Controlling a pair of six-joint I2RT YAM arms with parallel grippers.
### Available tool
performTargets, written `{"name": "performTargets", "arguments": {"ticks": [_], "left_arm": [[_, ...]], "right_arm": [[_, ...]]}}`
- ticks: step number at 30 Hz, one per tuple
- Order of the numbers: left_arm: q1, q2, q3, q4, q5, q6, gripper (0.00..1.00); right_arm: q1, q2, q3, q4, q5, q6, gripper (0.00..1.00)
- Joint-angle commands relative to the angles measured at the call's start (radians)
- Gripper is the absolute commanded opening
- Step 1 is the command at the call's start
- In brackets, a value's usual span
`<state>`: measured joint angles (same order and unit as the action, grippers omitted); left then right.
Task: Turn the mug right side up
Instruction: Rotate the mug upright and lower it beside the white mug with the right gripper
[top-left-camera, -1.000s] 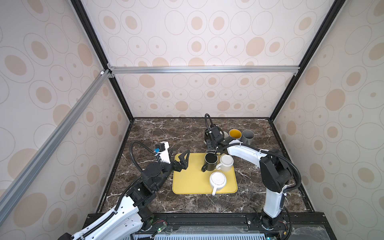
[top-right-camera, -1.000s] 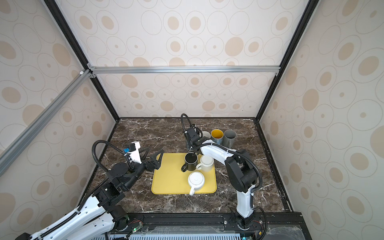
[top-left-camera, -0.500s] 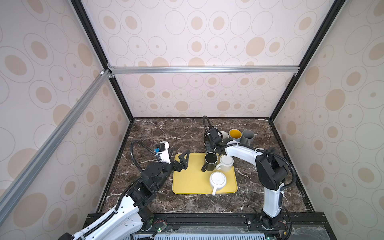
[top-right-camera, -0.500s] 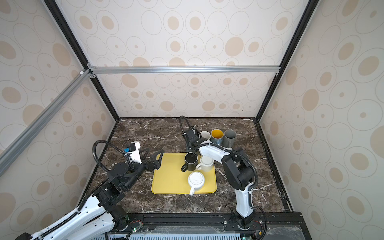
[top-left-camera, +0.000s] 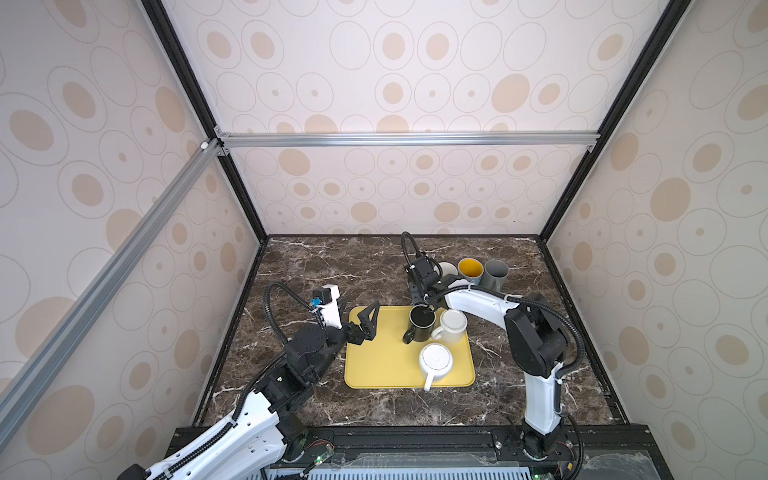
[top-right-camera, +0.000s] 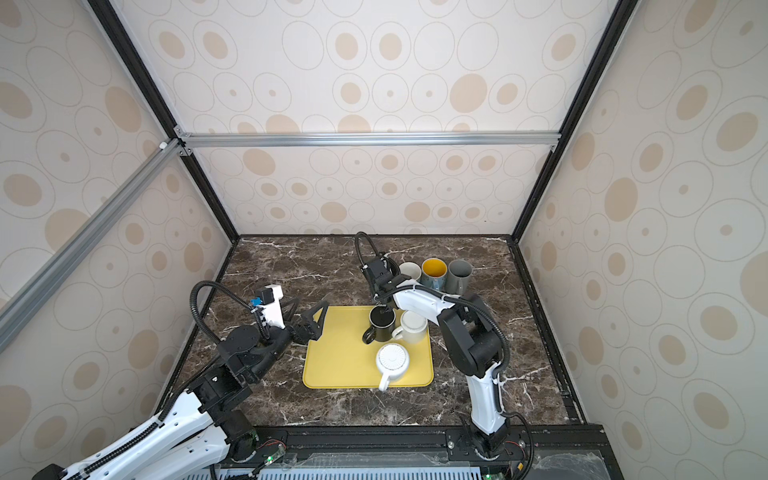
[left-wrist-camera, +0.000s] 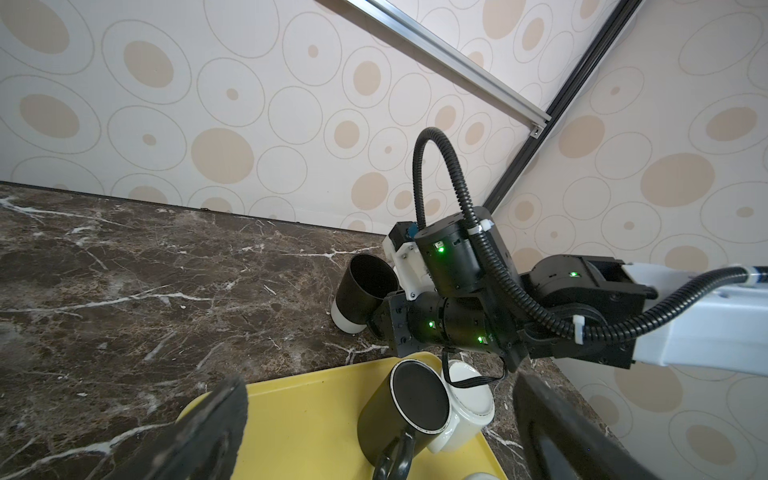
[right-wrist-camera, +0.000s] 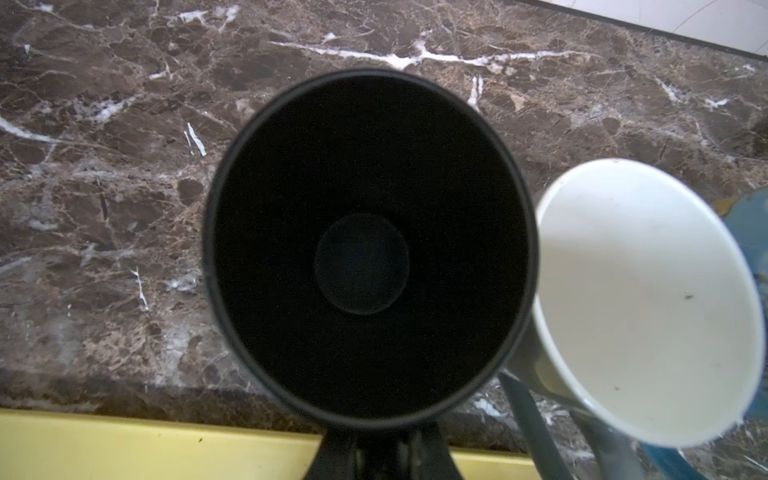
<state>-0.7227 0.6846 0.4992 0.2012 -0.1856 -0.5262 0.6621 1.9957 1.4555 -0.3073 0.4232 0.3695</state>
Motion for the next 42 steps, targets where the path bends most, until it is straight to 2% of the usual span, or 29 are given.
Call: {"name": "performTargets", "arguments": {"ticks": [1,9,24,31,36,42], "left_arm": [[0.012,0.001,0.001,0.014,-0.011,0.014,1.0],[0.019,0.006,-0.008,0.019,-0.012,0.013,1.0],[0.025,-0.003,-0.023,0.014,-0.011,0.009,1.0],[0.028,0.002,-0.02,0.015,-0.009,0.013,1.0],[0.032,0.009,-0.014,0.014,-0.005,0.018,1.0],[0.033,0.018,-0.013,0.005,0.004,0.028,1.0]], "right_arm": [[0.001,-0.002,0.048,0.01,0.06,0.031,0.05],[0.002,0.006,0.066,-0.026,0.045,0.054,0.13],[0.002,0.033,0.075,-0.038,0.023,0.068,0.2],[0.002,0.013,0.067,-0.045,-0.008,0.076,0.41],[0.007,-0.061,0.026,-0.042,-0.025,0.089,0.46],[0.012,-0.216,-0.075,-0.001,-0.032,0.08,0.46]]}}
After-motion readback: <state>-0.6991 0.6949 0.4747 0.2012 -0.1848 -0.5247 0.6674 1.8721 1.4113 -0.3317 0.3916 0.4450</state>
